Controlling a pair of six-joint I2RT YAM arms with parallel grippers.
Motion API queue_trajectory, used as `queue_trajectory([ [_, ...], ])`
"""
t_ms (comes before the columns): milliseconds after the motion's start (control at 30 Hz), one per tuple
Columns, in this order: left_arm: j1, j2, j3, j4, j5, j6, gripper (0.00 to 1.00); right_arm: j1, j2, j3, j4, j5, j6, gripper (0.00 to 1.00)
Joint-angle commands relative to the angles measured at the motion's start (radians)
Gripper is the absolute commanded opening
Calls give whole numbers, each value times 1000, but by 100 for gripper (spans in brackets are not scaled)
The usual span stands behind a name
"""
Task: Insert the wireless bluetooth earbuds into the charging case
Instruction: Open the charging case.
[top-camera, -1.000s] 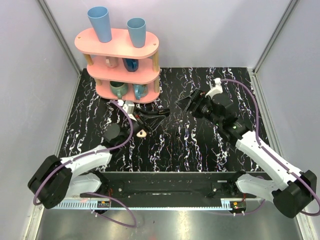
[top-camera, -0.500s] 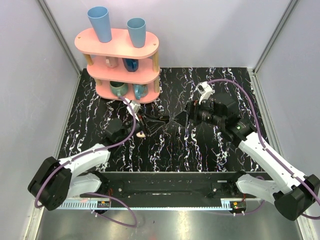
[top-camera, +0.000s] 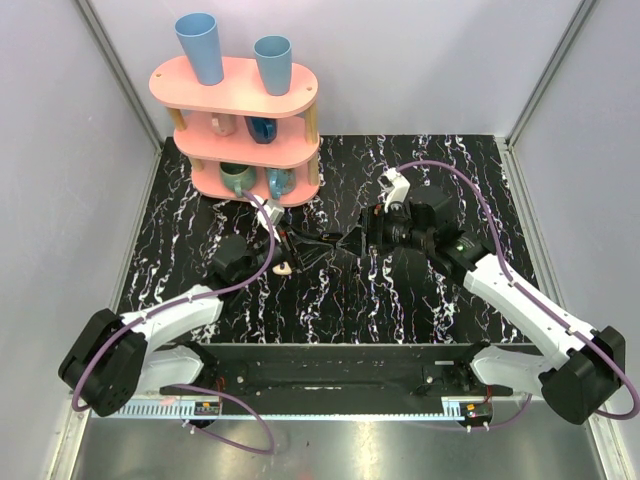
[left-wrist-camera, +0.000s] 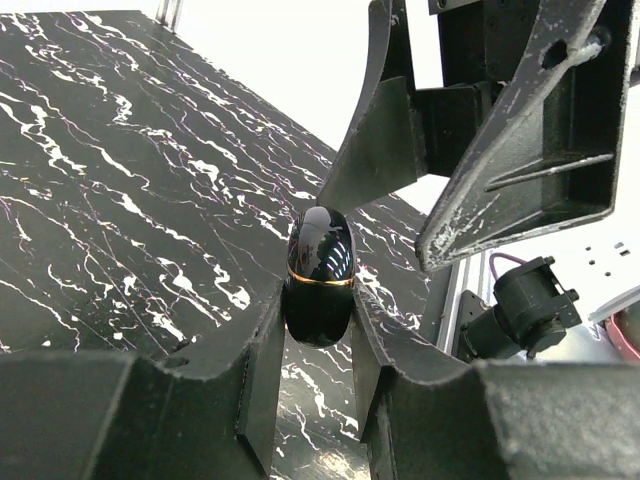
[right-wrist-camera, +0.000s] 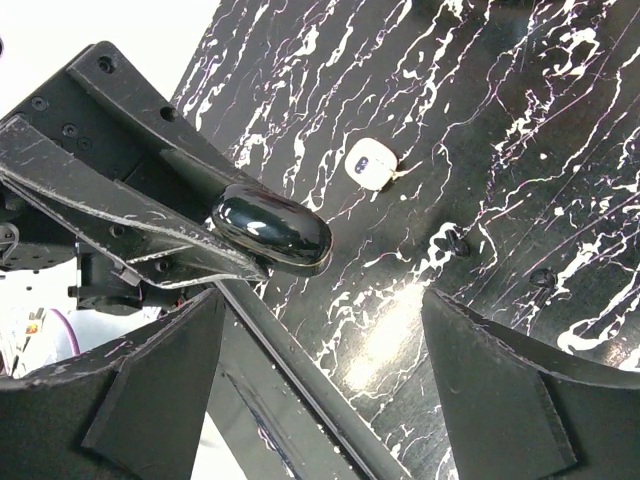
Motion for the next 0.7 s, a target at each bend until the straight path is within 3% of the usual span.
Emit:
queue_trajectory([
  [0,4,-6,36,69,38,-3,0,10,6,-1,47,38,1,87],
  [667,4,-14,25,131,115,-16,0,9,18,-19,97,130,55,89],
])
